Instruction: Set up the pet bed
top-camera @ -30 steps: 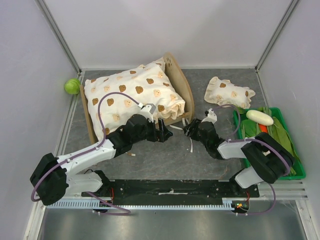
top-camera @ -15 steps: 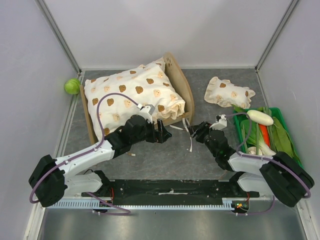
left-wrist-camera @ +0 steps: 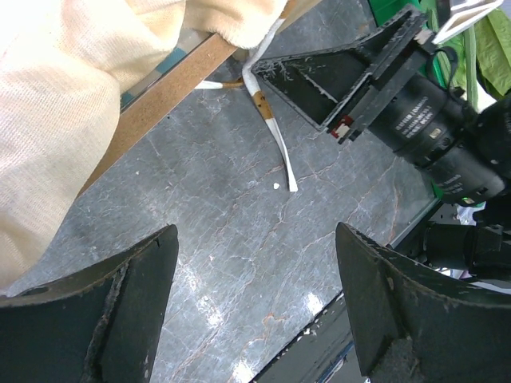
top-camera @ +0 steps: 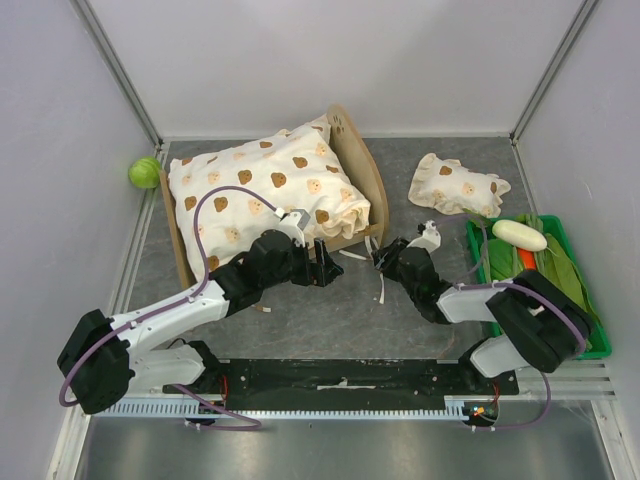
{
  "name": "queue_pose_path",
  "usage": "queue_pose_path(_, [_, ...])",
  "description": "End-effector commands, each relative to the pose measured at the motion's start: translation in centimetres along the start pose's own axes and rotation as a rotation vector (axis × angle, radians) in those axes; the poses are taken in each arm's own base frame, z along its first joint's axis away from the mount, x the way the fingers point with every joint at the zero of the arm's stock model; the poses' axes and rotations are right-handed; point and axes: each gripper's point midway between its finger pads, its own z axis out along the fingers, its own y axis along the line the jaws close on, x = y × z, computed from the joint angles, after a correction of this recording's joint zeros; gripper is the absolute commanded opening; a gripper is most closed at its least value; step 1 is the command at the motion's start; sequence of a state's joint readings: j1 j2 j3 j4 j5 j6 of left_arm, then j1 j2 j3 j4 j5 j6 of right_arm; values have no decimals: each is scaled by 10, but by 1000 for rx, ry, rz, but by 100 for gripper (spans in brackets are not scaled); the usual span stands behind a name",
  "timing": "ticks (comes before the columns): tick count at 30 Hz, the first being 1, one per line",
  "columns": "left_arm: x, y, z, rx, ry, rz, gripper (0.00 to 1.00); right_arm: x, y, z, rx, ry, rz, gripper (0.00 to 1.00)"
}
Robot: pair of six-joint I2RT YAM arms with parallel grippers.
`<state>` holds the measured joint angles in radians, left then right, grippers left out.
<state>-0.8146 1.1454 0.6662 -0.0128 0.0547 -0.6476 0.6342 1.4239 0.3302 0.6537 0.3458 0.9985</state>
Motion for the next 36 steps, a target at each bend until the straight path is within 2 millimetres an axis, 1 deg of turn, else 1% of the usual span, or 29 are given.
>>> queue_pose_path(1, [-11, -5, -3, 19, -37, 9, 85, -10, 4, 15, 7, -76, 64, 48])
queue_pose_path(2, [-7, -3, -4, 7, -21, 9, 85, -8, 2, 17, 14, -74, 70, 48])
queue_pose_path(3, [-6, -2, -5, 5, -19, 7, 85, -8, 5, 19, -1, -81, 93, 47])
queue_pose_path(4, [-6, -2, -5, 6, -20, 7, 85, -2, 0, 22, 9, -70, 96, 47])
queue_pose_path(5, [-5, -1, -5, 3, -15, 7, 85, 1, 0, 24, 8, -63, 105, 46])
queue_pose_path(6, [-5, -1, -5, 1, -16, 7, 85, 0, 2, 26, -2, -72, 123, 46])
queue_pose_path(8, [-4, 1, -5, -3, -15, 5, 85, 5, -2, 29, 0, -69, 146, 45])
queue_pose_path(9, [-3, 0, -5, 0, -13, 3, 85, 2, 4, 27, -39, -88, 167, 45])
queue_pose_path(11, [-2, 1, -5, -1, -10, 4, 85, 4, 8, 26, -68, -78, 166, 46])
queue_pose_path(12, [-2, 1, -5, -3, -10, 1, 85, 6, 4, 25, -52, -69, 161, 46])
queue_pose_path(14, [0, 3, -5, -6, -8, 2, 85, 3, 2, 22, -47, -84, 170, 46])
queue_pose_path(16, [0, 3, -4, -6, -8, 2, 85, 2, -3, 20, -24, -90, 166, 45])
queue_pose_path(19, [2, 3, -4, -3, -2, 0, 85, 3, -9, 27, 26, -87, 148, 42])
queue_pose_path(20, [1, 3, -4, -5, -5, 0, 84, 3, -13, 29, 51, -93, 144, 36])
queue_pose_path(21, [1, 3, -4, -5, -5, 0, 84, 1, -10, 32, 53, -96, 150, 33])
queue_pose_path(22, [1, 3, -5, -5, -5, 0, 84, 2, -12, 34, 67, -99, 149, 30])
queue_pose_path(25, [0, 3, -7, -8, -9, 3, 84, -4, -15, 39, 112, -120, 139, 27])
queue_pose_path(26, [1, 4, -7, -11, -8, 3, 84, -3, -19, 39, 137, -116, 128, 24])
queue_pose_path(28, [0, 6, -9, -16, -15, 1, 84, -7, -16, 40, 135, -125, 127, 18])
queue_pose_path(29, [0, 5, -9, -14, -18, 2, 84, -8, -14, 41, 136, -126, 118, 17])
queue_pose_path(30, [1, 6, -8, -15, -15, 1, 84, -8, -14, 40, 140, -121, 106, 13])
queue_pose_path(31, [2, 7, -8, -18, -13, 1, 84, -8, -15, 40, 145, -115, 96, 3])
queue_pose_path(32, [2, 7, -8, -18, -11, 2, 84, -8, -14, 40, 139, -111, 87, 0])
queue_pose_path(34, [2, 7, -8, -19, -12, -1, 84, -7, -7, 36, 106, -90, 46, 0])
queue_pose_path(35, [2, 6, -8, -16, -11, -1, 84, -6, -8, 33, 103, -78, 29, 0])
queue_pose_path(36, [2, 6, -8, -15, -12, 0, 84, -10, -2, 28, 81, -81, 21, 0])
